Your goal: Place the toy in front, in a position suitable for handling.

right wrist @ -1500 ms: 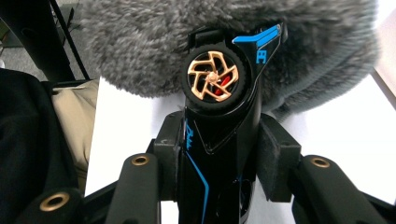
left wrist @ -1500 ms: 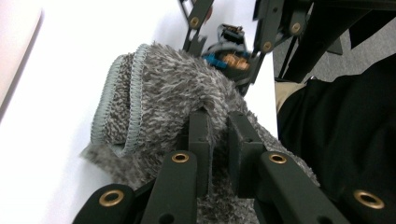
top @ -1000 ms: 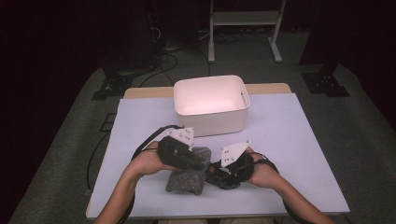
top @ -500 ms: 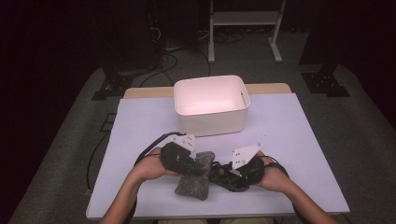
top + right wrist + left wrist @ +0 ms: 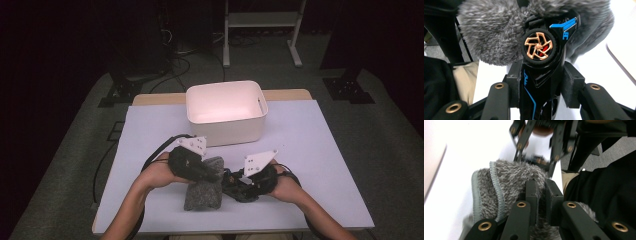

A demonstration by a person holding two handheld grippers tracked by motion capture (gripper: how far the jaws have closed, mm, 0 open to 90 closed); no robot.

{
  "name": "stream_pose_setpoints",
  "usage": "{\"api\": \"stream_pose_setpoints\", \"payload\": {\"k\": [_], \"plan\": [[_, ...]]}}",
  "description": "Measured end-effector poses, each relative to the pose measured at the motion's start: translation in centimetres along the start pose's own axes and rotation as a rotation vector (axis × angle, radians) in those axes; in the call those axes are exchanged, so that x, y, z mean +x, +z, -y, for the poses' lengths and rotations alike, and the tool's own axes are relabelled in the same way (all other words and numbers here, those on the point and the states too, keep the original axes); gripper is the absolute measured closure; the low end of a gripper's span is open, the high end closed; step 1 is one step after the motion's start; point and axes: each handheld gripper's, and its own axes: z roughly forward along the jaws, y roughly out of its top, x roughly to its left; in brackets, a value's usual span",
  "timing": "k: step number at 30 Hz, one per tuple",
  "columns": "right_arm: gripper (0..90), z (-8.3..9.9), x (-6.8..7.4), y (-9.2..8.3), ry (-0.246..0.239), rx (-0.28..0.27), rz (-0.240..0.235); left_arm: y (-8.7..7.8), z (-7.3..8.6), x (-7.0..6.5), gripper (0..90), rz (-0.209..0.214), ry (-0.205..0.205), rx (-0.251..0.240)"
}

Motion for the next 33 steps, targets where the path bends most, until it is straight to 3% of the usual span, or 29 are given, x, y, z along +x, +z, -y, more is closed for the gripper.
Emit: {"api": "stream_pose_setpoints", "payload": {"k": [3,8,16,23,28,33], "plan": [[56.6,0.0,0.0,0.7,-0.006,0.005,-0.008,0.5,0.0,0.0,82.7,0.004,0.001,0.029],[56.5,0.6,0.0,0.3,0.007,0.01,-0.003,0.9,0.4,0.2,82.6,0.01,-0.011,0.016],[56.1,1.3,0.1,-1.6,0.015,0.039,0.015,2.2,0.9,0.5,82.4,0.018,-0.026,0.036],[55.7,1.1,0.4,-3.3,-0.001,0.103,0.042,2.9,0.0,0.4,82.3,0.038,-0.003,0.024],[56.6,1.1,0.4,-3.5,0.011,0.089,0.034,2.7,-0.6,0.2,82.7,0.03,0.014,0.022],[56.8,0.6,0.4,-2.9,0.004,0.049,0.04,1.5,-1.0,0.1,83.2,0.018,0.023,0.008]]}}
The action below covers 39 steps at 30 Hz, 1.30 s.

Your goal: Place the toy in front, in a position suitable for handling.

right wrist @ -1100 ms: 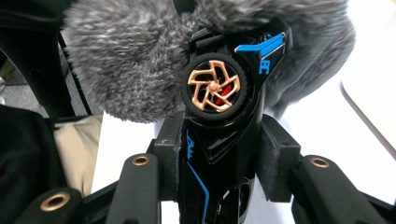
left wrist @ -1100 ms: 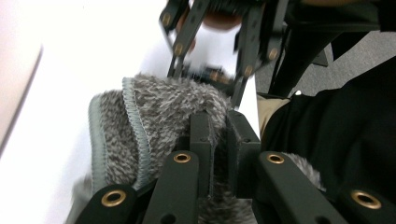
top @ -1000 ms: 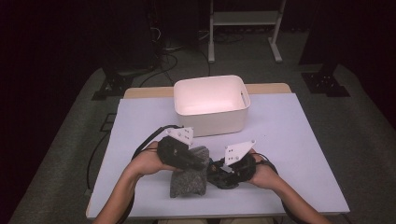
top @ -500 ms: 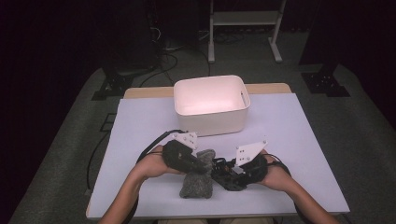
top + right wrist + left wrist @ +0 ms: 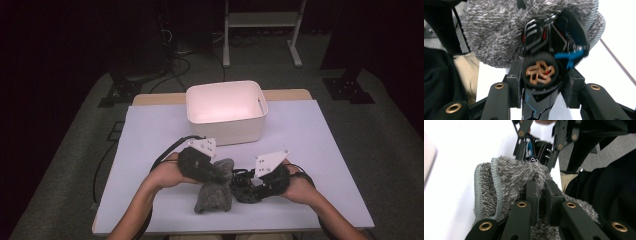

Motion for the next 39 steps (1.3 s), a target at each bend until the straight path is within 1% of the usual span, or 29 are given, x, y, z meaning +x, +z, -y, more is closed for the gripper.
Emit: {"api": "stream_pose_setpoints", "payload": {"k": [1,4,7,9,13,15,20,24,26,28,31,32,35,36,39], "plan": [[56.8,-0.2,-0.1,0.2,-0.005,-0.011,-0.005,-0.4,-0.1,-0.2,83.3,-0.01,-0.003,-0.002],[56.8,-1.0,-0.2,1.0,-0.004,-0.031,-0.012,-1.3,-0.4,-0.3,83.2,-0.025,0.009,-0.002],[56.7,-1.6,-0.3,1.9,-0.003,-0.04,-0.031,-1.7,-0.2,-0.3,83.1,-0.035,0.006,0.005],[56.7,-1.7,-0.4,2.1,-0.002,-0.036,-0.035,-1.8,0.1,-0.3,83.1,-0.033,-0.002,-0.004],[56.6,-1.7,-0.3,1.9,-0.007,-0.018,-0.029,-1.7,0.4,-0.3,83.1,-0.024,-0.002,-0.019],[56.6,-1.7,-0.3,1.6,-0.015,-0.009,-0.024,-1.6,0.6,-0.3,83.0,-0.024,-0.011,-0.016],[56.5,-1.0,-0.3,0.5,0.0,0.01,-0.005,-0.7,1.3,0.0,83.0,-0.02,-0.03,-0.002],[56.6,-0.8,-0.3,0.3,0.006,0.009,-0.004,-0.5,0.9,0.1,83.0,-0.008,-0.021,-0.015],[56.5,-0.9,-0.3,0.3,0.007,0.01,-0.003,-0.7,0.4,0.0,83.1,-0.006,-0.004,-0.02],[56.5,-1.0,-0.3,0.5,0.001,0.01,-0.004,-0.7,-0.1,-0.2,83.1,-0.011,-0.003,-0.02],[56.5,-1.1,-0.3,0.6,-0.002,0.015,-0.003,-0.9,-0.5,-0.3,83.1,-0.015,0.016,-0.019],[56.5,-1.1,-0.2,0.6,-0.001,0.015,-0.003,-0.8,-0.5,-0.3,83.1,-0.015,0.014,-0.02],[56.5,-1.0,-0.3,0.5,0.0,0.012,0.001,-0.6,-0.3,-0.3,82.4,-0.037,0.004,-0.01],[56.4,-0.9,-0.3,0.4,0.004,0.013,0.003,-0.6,-0.3,-0.3,81.5,-0.043,0.008,-0.01],[56.3,-0.8,-0.4,0.4,0.007,0.013,0.007,-0.5,-0.2,-0.4,76.9,-0.064,-0.011,-0.006]]}}
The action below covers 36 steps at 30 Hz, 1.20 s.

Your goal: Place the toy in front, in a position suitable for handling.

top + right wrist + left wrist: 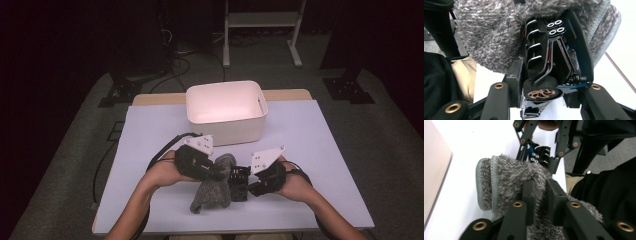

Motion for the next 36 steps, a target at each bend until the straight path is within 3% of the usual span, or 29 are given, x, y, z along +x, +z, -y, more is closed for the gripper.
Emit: {"api": "stream_pose_setpoints", "payload": {"k": [4,7,11,16,18,27,32,36], "plan": [[56.0,0.1,-0.1,0.0,0.006,0.003,0.003,0.1,-0.1,-0.1,70.3,-0.015,-0.004,0.011],[56.0,0.1,-0.1,0.0,0.009,0.006,0.003,0.3,-0.3,-0.2,70.3,-0.027,-0.002,0.017],[56.0,0.1,-0.1,0.0,0.014,0.009,0.002,0.3,-0.4,-0.4,83.1,-0.032,0.017,0.01],[56.4,0.2,-0.2,-0.2,0.016,0.002,-0.009,-0.1,-0.5,-0.3,84.8,-0.033,0.019,-0.008],[56.7,0.1,-0.1,-0.1,0.02,-0.005,-0.016,-0.1,-0.6,-0.3,85.0,-0.025,0.029,0.005],[56.8,-1.9,-0.2,2.0,-0.023,-0.016,-0.02,-2.0,-0.9,-0.4,85.1,-0.036,0.035,0.008],[56.8,-2.5,-0.1,3.6,-0.039,0.007,-0.036,-1.7,-0.3,-0.3,84.9,-0.033,0.026,0.022],[56.8,-2.2,-0.2,3.3,-0.033,0.016,-0.041,-1.5,0.3,-0.1,84.9,-0.025,0.011,0.008]]}}
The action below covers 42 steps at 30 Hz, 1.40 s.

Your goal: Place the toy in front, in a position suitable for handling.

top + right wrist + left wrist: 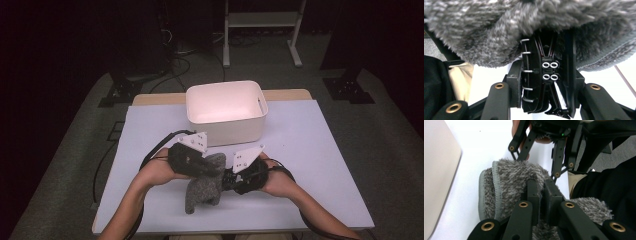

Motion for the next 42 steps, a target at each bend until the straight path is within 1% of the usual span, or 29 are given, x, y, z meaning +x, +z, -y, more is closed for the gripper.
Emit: {"api": "stream_pose_setpoints", "payload": {"k": [1,5,8,12,13,14,15,18,20,21,26,29,34,39,41,42], "plan": [[56.8,0.1,0.0,-0.1,0.001,0.014,0.001,0.1,0.1,0.0,84.7,0.002,-0.002,0.0],[56.8,0.2,0.1,-0.4,-0.007,0.033,0.006,0.4,0.5,0.1,84.7,0.011,-0.007,-0.001],[56.9,0.5,0.1,-0.6,0.0,0.043,0.001,0.8,1.0,0.3,84.6,0.018,-0.024,0.0],[57.0,1.1,-0.1,-0.9,0.005,0.054,-0.002,1.6,1.7,0.8,84.5,0.032,-0.048,0.006],[57.6,1.3,0.0,-0.9,0.017,0.058,-0.005,1.8,1.8,0.8,84.5,0.038,-0.057,0.006],[58.0,1.4,-0.1,-1.0,0.015,0.06,-0.01,2.1,2.0,0.9,84.5,0.041,-0.055,0.007],[58.1,1.7,0.0,-1.1,0.025,0.063,-0.013,2.3,2.1,0.9,84.5,0.046,-0.061,0.007],[58.2,2.4,-0.1,-1.3,0.035,0.065,-0.014,2.8,2.4,1.0,84.2,0.045,-0.068,0.026],[58.2,3.1,-0.1,-1.4,0.051,0.065,-0.014,3.2,2.5,1.1,84.2,0.046,-0.074,0.037],[58.2,3.3,-0.1,-1.4,0.048,0.066,-0.014,3.3,2.5,1.1,84.0,0.048,-0.071,0.042],[57.7,4.7,0.0,-1.6,0.071,0.074,-0.014,4.2,2.4,1.1,84.0,0.056,-0.072,0.056],[57.0,5.4,-0.1,-1.7,0.081,0.078,-0.008,4.7,2.2,1.2,84.0,0.06,-0.062,0.066],[56.7,6.6,-0.1,-1.6,0.097,0.08,-0.004,5.3,2.2,1.2,83.8,0.07,-0.064,0.071],[55.9,7.6,0.0,-1.6,0.108,0.072,0.009,6.0,1.8,1.1,83.8,0.061,-0.051,0.093],[55.8,8.2,0.0,-1.6,0.131,0.066,0.01,6.3,1.7,1.1,83.8,0.062,-0.048,0.102],[55.8,8.5,0.0,-1.5,0.131,0.069,0.009,6.5,1.7,1.1,83.8,0.064,-0.05,0.105]]}}
